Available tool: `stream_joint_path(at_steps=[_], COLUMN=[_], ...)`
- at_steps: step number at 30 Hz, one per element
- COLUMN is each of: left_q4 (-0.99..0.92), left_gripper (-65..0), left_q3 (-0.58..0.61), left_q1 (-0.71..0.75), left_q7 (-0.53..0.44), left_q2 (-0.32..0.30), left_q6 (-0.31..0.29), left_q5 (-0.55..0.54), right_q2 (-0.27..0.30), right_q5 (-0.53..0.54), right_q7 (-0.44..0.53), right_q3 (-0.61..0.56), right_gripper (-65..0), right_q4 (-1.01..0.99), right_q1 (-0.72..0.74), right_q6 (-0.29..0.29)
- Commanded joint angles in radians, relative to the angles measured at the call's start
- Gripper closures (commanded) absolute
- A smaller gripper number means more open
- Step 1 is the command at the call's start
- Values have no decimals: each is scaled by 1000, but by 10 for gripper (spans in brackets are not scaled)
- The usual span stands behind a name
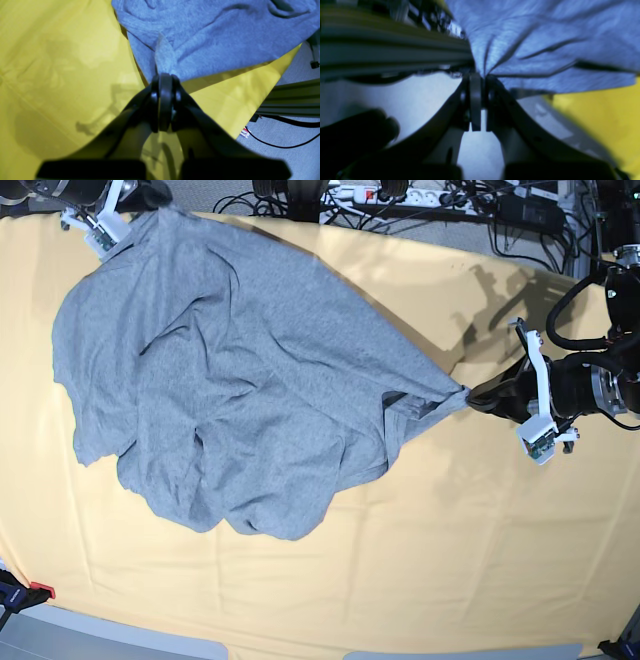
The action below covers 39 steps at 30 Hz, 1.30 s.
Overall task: Layout the t-shirt on the table in an organized manner, then fold the t-shirt properly
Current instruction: 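Stretch the shirt flat by pulling both grippers apart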
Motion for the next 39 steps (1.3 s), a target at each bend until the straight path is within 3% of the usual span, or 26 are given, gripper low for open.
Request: stream_joint_path(at_steps=[1,3,5,8,11,13,15,21,24,33,39], left_q4=[12,12,12,12,12,12,12,12,11,12,12], left_gripper=[0,0,0,0,0,0,0,0,0,0,0], left_q3=[-10,-10,-10,-10,-10,-10,-10,-10,-10,-10,-10], left_q1=[-17,-17,-17,-17,-17,-17,-17,-17,-17,-17,-16], left_q7=[-17,-17,-17,-17,-17,-17,-17,-17,-17,-17,-17], left_q2=[-19,-19,-19,-19,-18,-19,-19,-19,-19,-19,-19], left_q6=[-5,-5,-5,-5,-5,-5,-5,-5,-5,-5,-5], left_q5=[-10,-9,-9,-9,-9,-9,-8,-9,-8,0,1], right_q2=[9,9,9,9,9,8,9,7,6,6,6], right_q5=[-9,-61,-153,-277,-337,-333,-304,-296,-296,-254,-202], right_q7=[13,12,13,13,33,55,66,288,306,286,257], right_q3=[6,6,8,40,113,176,232,276,247,225,225], right_gripper=[-134,-308,-403,-407,-407,-407,-407,-407,-407,-407,-407], right_q4=[14,14,14,14,14,14,14,14,-50,-489,-695], right_q1=[-11,-11,-11,-6,40,80,117,229,319,571,632], right_q6=[5,5,5,5,-58,-121,-145,-231,-233,-220,-161])
